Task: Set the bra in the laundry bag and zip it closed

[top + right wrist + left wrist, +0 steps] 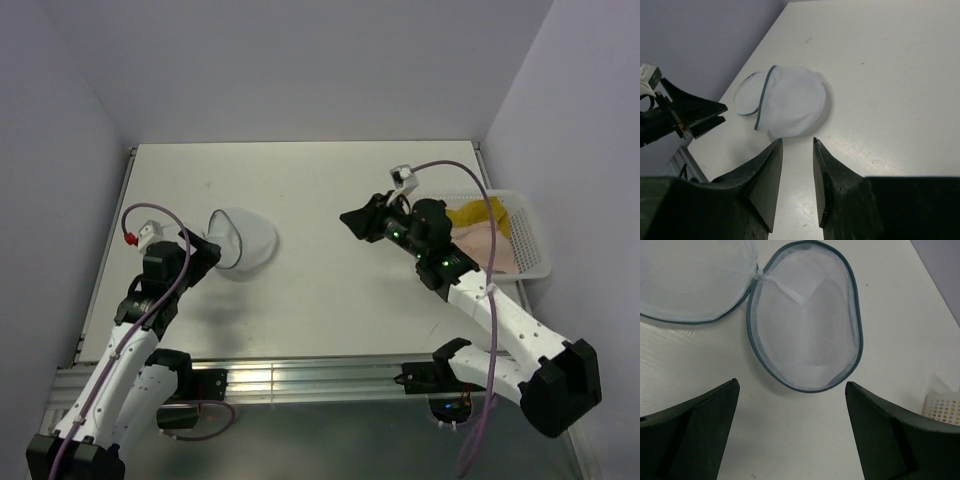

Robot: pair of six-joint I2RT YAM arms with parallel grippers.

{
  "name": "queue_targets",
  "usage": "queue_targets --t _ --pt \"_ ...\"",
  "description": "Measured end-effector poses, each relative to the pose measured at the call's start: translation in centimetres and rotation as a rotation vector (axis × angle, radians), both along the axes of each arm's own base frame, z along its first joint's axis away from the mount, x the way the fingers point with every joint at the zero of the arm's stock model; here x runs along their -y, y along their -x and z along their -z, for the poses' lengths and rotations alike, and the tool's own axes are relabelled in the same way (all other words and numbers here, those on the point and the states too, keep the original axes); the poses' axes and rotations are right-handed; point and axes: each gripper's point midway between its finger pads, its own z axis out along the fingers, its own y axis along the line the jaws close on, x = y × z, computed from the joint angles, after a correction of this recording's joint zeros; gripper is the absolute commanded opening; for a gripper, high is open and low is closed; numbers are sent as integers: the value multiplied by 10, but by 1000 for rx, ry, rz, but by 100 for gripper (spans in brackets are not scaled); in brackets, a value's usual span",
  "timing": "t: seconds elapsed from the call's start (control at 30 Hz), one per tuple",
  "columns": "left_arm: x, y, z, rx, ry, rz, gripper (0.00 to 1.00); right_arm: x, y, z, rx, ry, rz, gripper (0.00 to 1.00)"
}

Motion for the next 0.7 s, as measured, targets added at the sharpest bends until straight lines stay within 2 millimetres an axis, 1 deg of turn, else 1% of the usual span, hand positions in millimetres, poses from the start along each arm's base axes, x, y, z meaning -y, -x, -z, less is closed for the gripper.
queue_targets --t 0.03,0.07,0.13,0.23,0.27,0.4,0.47,0.5,0.57,0.7 --pt "-1 3 4 1 9 -10 93 -8 0 -1 2 17 -13 44" --pt "-2 6 7 6 18 -22 93 -21 1 -2 0 40 -37 46" --pt "-5 11 9 22 33 -41 92 -38 0 -1 -2 70 -57 51" --pt "-7 14 10 49 52 -65 89 -64 -3 11 -35 137 -76 53" --pt "-8 15 11 53 57 -69 89 -77 -4 16 -49 169 -87 53" --pt "-9 17 22 39 65 -83 88 -138 0 28 -62 263 -161 53" --pt "-9 18 27 30 64 -83 86 -163 1 36 -69 306 -191 52" --pt "-9 19 31 25 65 -84 84 -173 -1 39 -73 326 -196 52" --pt "-9 20 37 18 69 -86 83 -193 -8 44 -72 356 -205 52" --pt "-8 21 46 8 76 -86 83 -221 -29 57 -85 403 -199 52"
